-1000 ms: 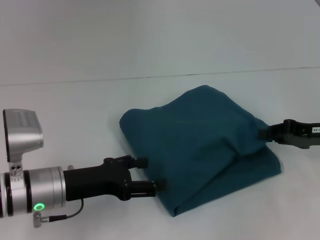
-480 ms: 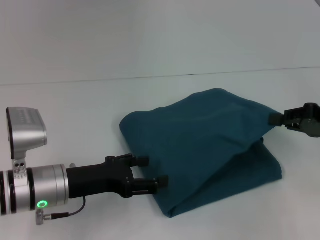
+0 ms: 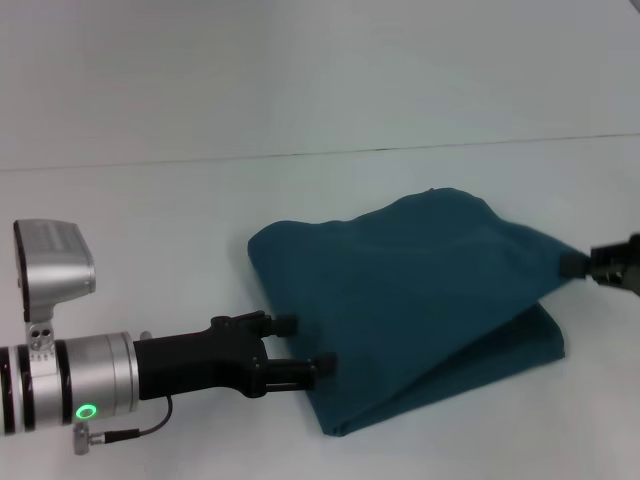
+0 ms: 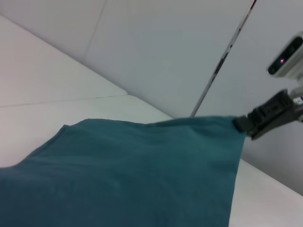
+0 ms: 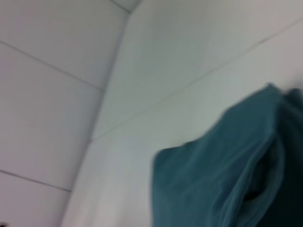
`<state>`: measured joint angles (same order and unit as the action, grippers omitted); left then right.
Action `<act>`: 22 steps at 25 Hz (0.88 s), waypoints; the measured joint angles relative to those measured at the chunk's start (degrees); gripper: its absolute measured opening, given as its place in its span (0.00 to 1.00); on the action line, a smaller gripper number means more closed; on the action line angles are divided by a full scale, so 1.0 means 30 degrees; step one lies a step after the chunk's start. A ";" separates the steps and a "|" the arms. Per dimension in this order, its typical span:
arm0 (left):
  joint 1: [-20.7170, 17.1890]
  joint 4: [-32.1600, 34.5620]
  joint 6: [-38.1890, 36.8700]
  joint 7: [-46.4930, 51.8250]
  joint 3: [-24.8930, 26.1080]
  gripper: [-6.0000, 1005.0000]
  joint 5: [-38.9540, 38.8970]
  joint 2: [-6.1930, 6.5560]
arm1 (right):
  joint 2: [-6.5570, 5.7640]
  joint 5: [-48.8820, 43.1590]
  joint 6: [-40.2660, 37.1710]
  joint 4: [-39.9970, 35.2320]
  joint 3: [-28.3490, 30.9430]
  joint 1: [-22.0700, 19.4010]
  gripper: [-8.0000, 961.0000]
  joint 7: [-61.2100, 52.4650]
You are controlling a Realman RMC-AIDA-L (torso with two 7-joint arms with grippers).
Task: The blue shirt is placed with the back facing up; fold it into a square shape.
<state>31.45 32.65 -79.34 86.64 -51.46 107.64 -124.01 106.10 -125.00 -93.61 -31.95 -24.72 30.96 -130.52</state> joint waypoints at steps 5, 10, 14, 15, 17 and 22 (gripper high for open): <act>0.0015 -0.0073 0.0166 0.0002 -0.0091 0.90 0.0000 0.0000 | 0.0238 -0.1048 0.2030 0.0234 -0.0119 -0.0634 0.14 0.0191; 0.0029 -0.0099 0.0171 -0.0016 -0.0105 0.90 0.0005 0.0000 | 0.0415 -0.2246 0.4455 0.1046 -0.0132 -0.0811 0.17 0.0792; 0.0033 -0.0103 0.0172 0.0015 -0.0106 0.90 0.0049 0.0000 | 0.0410 -0.1823 0.4599 0.0856 0.0313 -0.0873 0.19 0.1393; 0.0034 -0.0104 0.0188 0.0015 -0.0106 0.90 0.0058 0.0000 | 0.0375 -0.1500 0.4541 0.0789 0.0388 -0.0886 0.19 0.1410; 0.0034 -0.0104 0.0281 0.0016 -0.0105 0.90 0.0068 0.0000 | 0.0289 -0.0850 0.4508 0.0648 0.0431 -0.0867 0.20 0.1419; 0.0094 -0.0104 0.0453 0.0016 -0.0055 0.90 0.0066 0.0000 | 0.0303 0.0822 0.4939 0.0222 0.0416 -0.0173 0.36 0.1535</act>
<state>31.74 32.34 -77.98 86.69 -51.62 107.84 -124.01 107.01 -122.54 -78.79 -31.29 -23.47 30.44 -125.92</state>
